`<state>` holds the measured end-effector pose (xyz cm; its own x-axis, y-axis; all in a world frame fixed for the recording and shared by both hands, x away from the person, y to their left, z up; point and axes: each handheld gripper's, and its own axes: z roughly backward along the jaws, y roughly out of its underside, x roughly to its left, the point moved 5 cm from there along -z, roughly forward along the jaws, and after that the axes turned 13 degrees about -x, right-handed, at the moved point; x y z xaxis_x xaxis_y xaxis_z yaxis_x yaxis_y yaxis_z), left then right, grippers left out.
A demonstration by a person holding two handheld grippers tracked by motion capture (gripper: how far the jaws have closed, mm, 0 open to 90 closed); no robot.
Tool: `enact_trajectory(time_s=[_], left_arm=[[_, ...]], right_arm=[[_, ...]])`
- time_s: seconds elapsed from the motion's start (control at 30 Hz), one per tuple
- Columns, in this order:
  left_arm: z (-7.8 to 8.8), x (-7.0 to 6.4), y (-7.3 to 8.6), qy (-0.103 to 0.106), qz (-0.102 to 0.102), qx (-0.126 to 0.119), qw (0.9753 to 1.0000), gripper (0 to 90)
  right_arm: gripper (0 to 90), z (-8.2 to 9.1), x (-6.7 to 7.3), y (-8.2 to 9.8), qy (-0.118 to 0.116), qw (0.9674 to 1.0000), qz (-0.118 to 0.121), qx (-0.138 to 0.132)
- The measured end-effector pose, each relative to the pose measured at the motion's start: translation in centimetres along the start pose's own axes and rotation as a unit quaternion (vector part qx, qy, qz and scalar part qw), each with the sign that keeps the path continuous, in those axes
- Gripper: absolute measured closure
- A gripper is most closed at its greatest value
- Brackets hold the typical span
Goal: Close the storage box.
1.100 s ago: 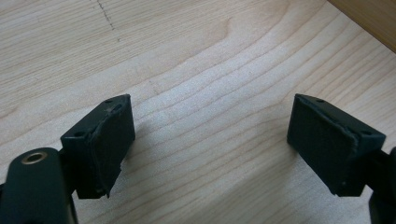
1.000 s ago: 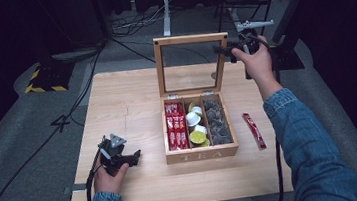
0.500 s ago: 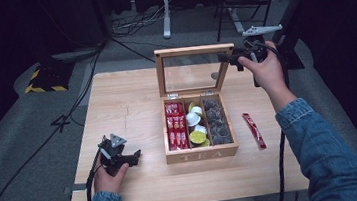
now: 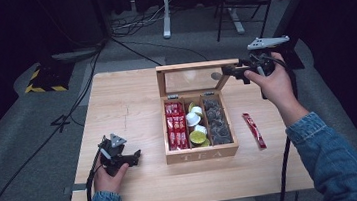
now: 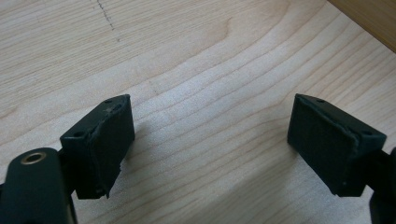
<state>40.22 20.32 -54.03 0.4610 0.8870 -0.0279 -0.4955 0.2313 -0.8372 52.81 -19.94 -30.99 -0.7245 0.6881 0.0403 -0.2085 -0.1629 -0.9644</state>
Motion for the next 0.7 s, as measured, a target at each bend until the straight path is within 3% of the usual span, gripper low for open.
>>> enact_trajectory(time_s=[0.3,0.7], left_arm=[[0.0,0.0,0.0,0.000,0.000,0.000,1.0000,15.1],[0.0,0.0,0.0,0.000,0.001,0.000,1.0000,15.2]], right_arm=[[48.5,1.6,1.7,1.2,-0.005,0.9992,0.030,0.026],[44.5,2.9,3.1,3.1,-0.015,0.9977,0.053,0.039]])
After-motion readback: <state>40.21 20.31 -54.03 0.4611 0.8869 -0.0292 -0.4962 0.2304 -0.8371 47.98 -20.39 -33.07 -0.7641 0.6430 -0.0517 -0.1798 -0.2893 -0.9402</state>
